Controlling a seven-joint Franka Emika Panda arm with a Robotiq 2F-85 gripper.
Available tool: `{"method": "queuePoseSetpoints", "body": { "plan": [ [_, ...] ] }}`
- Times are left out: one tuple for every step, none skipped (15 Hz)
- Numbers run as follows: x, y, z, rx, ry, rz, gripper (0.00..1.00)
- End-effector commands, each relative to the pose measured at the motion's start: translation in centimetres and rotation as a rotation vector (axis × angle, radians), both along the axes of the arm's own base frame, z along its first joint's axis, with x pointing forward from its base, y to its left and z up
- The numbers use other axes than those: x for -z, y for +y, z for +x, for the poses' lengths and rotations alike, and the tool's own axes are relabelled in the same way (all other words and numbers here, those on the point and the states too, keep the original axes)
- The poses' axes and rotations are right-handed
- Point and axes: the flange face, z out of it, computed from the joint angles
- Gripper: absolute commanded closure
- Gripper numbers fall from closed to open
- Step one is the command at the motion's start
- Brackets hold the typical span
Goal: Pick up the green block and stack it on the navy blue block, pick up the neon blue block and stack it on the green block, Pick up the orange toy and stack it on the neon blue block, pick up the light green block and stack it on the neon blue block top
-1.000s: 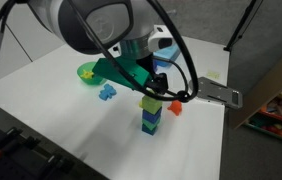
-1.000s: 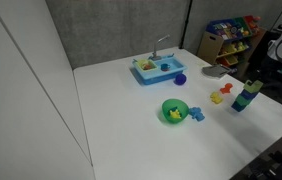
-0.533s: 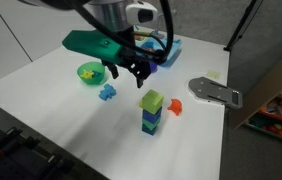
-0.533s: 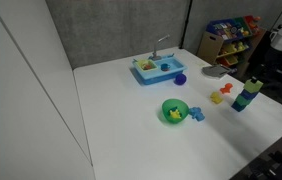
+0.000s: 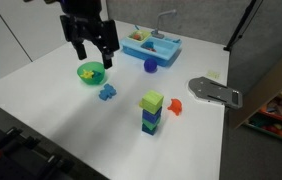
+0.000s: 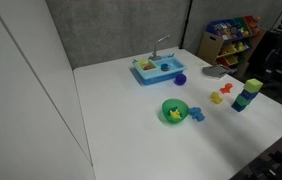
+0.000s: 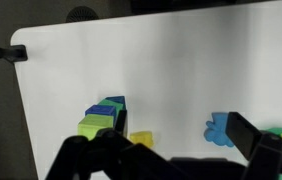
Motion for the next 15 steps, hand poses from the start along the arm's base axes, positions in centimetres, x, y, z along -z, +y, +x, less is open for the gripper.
{"method": "queuePoseSetpoints", "body": {
  "plan": [
    [-3.4, 3.0, -1.0, -0.020, 0.004, 0.031, 0.00],
    [-4.1, 3.9, -1.1, -0.031, 0.001, 0.039, 0.00],
    [-4.6, 4.7, -1.2, -0.042, -0.001, 0.050, 0.00],
    [-5.2, 5.5, -1.3, -0.049, -0.005, 0.058, 0.00],
    [-5.6, 6.2, -1.4, -0.058, -0.008, 0.066, 0.00],
    [-5.9, 6.8, -1.4, -0.062, -0.016, 0.068, 0.00],
    [-6.1, 7.3, -1.5, -0.064, -0.021, 0.071, 0.00],
    [-6.3, 7.7, -1.5, -0.069, -0.025, 0.069, 0.00],
    [-6.4, 8.0, -1.5, -0.072, -0.029, 0.071, 0.00],
    [-6.4, 8.2, -1.6, -0.073, -0.034, 0.072, 0.00],
    [-6.3, 8.3, -1.8, -0.082, -0.035, 0.080, 0.00],
    [-5.9, 7.9, -1.1, -0.091, -0.027, 0.062, 0.00],
    [-5.8, 8.0, -1.1, -0.093, -0.027, 0.064, 0.00],
    [-5.8, 8.1, -1.1, -0.093, -0.027, 0.065, 0.00],
    [-5.8, 8.1, -1.1, -0.094, -0.027, 0.065, 0.00]
  ]
}}
